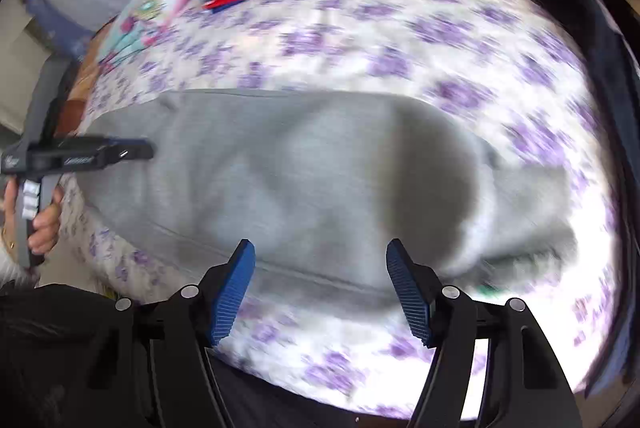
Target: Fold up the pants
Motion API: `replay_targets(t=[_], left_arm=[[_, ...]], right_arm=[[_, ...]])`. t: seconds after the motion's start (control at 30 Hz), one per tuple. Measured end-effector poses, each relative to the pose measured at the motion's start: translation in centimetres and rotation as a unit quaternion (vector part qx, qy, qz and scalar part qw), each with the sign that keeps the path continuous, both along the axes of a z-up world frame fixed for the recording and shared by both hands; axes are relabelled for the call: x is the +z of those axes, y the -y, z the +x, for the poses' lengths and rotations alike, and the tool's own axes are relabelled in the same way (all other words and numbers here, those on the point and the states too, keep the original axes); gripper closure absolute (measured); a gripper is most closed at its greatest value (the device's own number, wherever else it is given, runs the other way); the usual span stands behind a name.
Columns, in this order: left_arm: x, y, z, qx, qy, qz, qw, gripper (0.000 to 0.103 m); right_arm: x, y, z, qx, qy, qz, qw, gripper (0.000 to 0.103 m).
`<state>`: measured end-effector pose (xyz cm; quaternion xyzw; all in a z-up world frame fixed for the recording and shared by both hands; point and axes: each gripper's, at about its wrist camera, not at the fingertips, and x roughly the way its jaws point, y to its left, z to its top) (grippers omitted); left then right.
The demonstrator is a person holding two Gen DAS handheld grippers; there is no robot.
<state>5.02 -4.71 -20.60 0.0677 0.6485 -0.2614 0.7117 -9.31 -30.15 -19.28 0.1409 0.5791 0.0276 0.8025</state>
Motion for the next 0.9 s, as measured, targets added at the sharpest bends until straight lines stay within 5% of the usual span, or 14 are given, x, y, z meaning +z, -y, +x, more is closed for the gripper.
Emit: replay_targets(t=[0.17, 0.23, 0.37, 0.47, 0.57, 0.73, 0.9], left_arm=[[-4.3, 3.0, -3.3, -0.036, -0.020, 0.045, 0.9982, 0.079], [-4.8, 4.0, -4.0, -0.053, 0.009, 0.064, 0.9965, 0.077], [-4.4, 4.4, -3.9, -0.045, -0.004, 0.058, 0.9973, 0.074], [-3.2, 4.4, -4.2, -0.040, -0.012, 0.043, 0.9982, 0.074], [-0.9, 5.5, -4.5, -0.051, -0.003, 0.007, 0.9987, 0.074], [0.5, 10.4, -2.6, -0.054, -0.002, -0.052, 0.9972, 0.074], [-1.6, 15.5, -2.0, -0.060, -0.025, -0.096, 0.9933, 0.074]], right_arm=[[-2.4, 7.5, -6.4, -0.150, 0.000, 0.094, 0.984, 0.034], [-4.6, 8.3, -6.8, -0.173, -0.006, 0.127, 0.977, 0.034], [-7.1, 8.9, -4.6, -0.184, 0.039, 0.193, 0.963, 0.035], [-8.1, 9.6, -2.5, -0.207, 0.056, 0.191, 0.958, 0.035], [-7.6, 10.0, -2.0, -0.211, 0.068, 0.185, 0.957, 0.071], [-5.5, 8.3, -0.7, -0.162, 0.048, 0.103, 0.980, 0.072], [-4.7, 8.1, -0.2, -0.152, 0.029, 0.088, 0.984, 0.071]])
